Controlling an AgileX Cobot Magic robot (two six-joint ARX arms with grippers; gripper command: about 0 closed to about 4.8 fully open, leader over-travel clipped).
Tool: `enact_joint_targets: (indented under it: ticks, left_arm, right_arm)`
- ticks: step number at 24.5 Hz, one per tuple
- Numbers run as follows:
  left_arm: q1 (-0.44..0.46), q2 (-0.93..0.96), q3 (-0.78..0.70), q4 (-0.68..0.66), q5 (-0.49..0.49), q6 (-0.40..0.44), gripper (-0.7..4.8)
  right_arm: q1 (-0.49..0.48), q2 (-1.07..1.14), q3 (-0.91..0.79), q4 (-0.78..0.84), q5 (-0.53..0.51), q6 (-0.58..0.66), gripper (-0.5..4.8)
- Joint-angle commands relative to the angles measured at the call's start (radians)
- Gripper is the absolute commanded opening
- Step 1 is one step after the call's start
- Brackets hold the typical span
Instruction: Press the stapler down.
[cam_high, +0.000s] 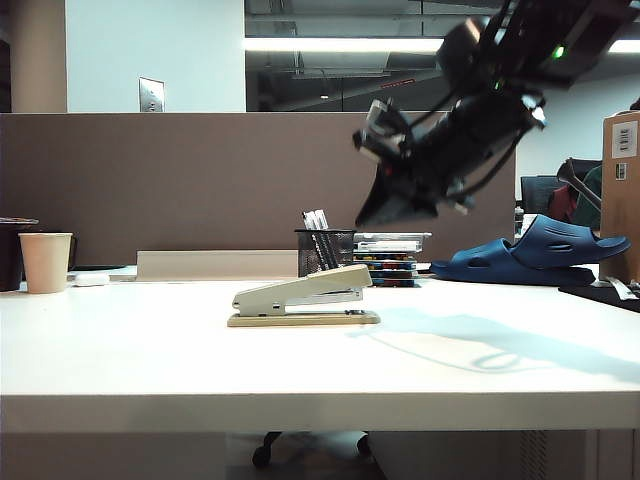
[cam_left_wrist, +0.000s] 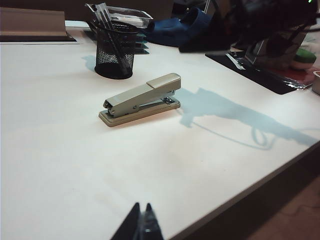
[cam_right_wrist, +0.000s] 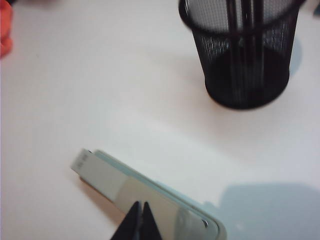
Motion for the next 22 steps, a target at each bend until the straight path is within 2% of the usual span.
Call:
enact_joint_targets:
  ticks: [1, 4, 12, 17, 18, 22]
  left_arm:
    - [0.000, 0.000, 0.001, 0.010, 0.004, 0.001, -0.03]
    - [0.000, 0.000, 0.002, 0.029, -0.059, 0.001, -0.03]
    - [0.000, 0.000, 0.002, 0.078, -0.174, 0.001, -0.03]
    - [0.000, 0.000, 0.002, 0.119, -0.283, 0.001, -0.03]
    - [0.000, 0.000, 0.002, 0.131, -0.305, 0.001, -0.03]
    - [0.000, 0.000, 0.002, 0.158, -0.308, 0.001, -0.03]
  right_arm:
    - [0.001, -0.065, 0.008, 0.021, 0.018, -0.013, -0.09]
    - [0.000, -0.171, 0.008, -0.015, 0.143, -0.100, -0.09]
    - [-0.080, -0.398, 0.004, -0.147, 0.245, -0.197, -0.09]
    - [-0.207, -0.592, -0.036, -0.224, 0.268, -0.222, -0.09]
    - [-0.260, -0.670, -0.076, -0.224, 0.268, -0.222, -0.09]
    - [-0.375, -0.824, -0.172, -0.224, 0.251, -0.221, -0.09]
